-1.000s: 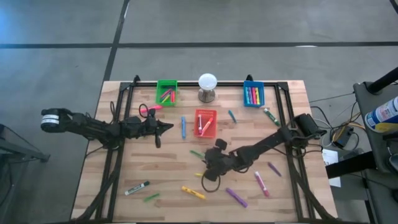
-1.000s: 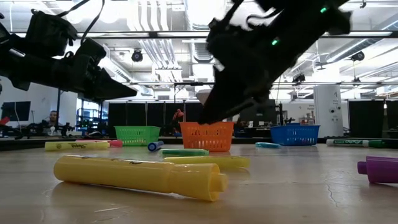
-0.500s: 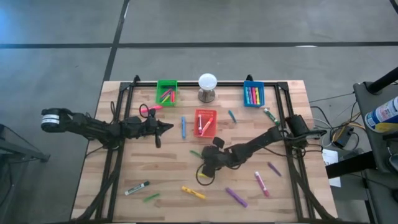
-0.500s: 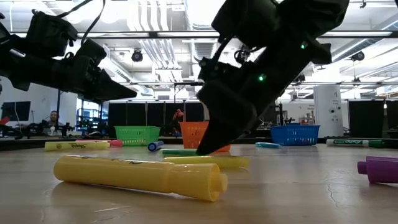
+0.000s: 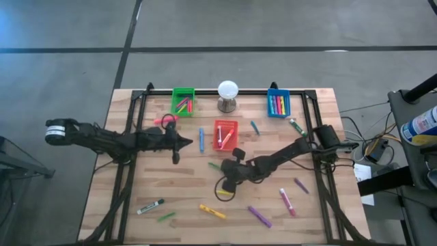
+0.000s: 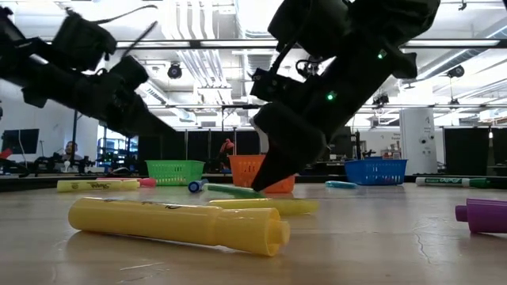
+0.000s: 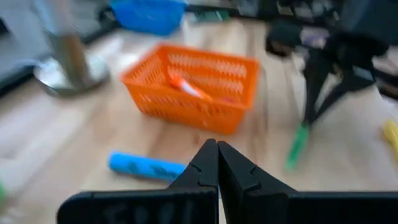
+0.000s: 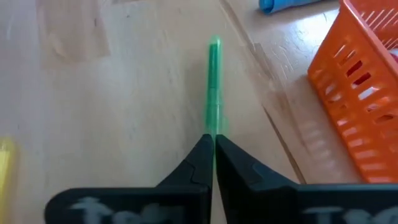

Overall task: Pick & Place Markers
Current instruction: Put the top green pen into the green bin, then put the purple highlighter into the blue bin

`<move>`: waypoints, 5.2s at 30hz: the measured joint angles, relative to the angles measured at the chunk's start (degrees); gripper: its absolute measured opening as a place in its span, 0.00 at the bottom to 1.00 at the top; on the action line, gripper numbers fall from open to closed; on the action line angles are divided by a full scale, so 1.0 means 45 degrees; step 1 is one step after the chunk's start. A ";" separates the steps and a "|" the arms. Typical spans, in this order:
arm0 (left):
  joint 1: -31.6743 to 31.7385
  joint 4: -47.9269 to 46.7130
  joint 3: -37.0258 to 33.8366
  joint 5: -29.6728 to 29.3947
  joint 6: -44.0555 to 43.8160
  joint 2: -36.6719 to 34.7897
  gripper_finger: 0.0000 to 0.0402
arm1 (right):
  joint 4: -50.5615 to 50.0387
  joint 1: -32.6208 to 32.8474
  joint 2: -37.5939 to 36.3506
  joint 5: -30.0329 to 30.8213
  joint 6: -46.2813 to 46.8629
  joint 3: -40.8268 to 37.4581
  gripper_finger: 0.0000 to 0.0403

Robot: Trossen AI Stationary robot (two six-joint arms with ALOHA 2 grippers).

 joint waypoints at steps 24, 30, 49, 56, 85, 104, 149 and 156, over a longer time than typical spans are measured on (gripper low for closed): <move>-0.1644 -0.4489 0.2690 0.2506 -0.2017 0.1276 0.38 | -0.0316 -0.0315 -0.0706 -0.0315 -0.2214 0.0156 0.19; -0.1640 -0.4506 0.2899 0.2506 -0.1770 0.2048 0.38 | -0.0334 -0.1054 -0.0672 -0.1681 -0.2266 0.0156 0.34; -0.1666 -0.4454 0.3330 0.2649 -0.3441 0.2739 0.38 | -0.0480 -0.1287 -0.0079 -0.2066 -0.3626 0.0299 0.09; -0.1808 -0.4483 0.3432 0.2849 -0.3751 0.2744 0.38 | -0.0421 -0.1174 -0.0040 -0.2015 -0.4564 0.1260 0.08; -0.2057 -0.4747 0.4034 0.3397 -0.3917 0.2749 0.08 | -0.0505 -0.1121 -0.0040 -0.2089 -0.5358 0.2420 0.12; -0.1356 -0.7652 0.4594 0.0095 -0.2284 0.0298 0.07 | -0.4595 -0.0317 -0.1135 -0.0321 -0.3032 0.2344 0.40; 0.6900 -0.9251 0.6210 -0.0459 -0.0087 0.0116 0.15 | -0.2907 0.0996 -0.1342 0.1539 -0.1344 0.0065 0.09; 0.5188 -0.6246 0.3432 0.0277 -0.0475 -0.2781 0.01 | 0.1009 0.0738 -0.1341 0.1048 -0.1162 -0.1637 0.09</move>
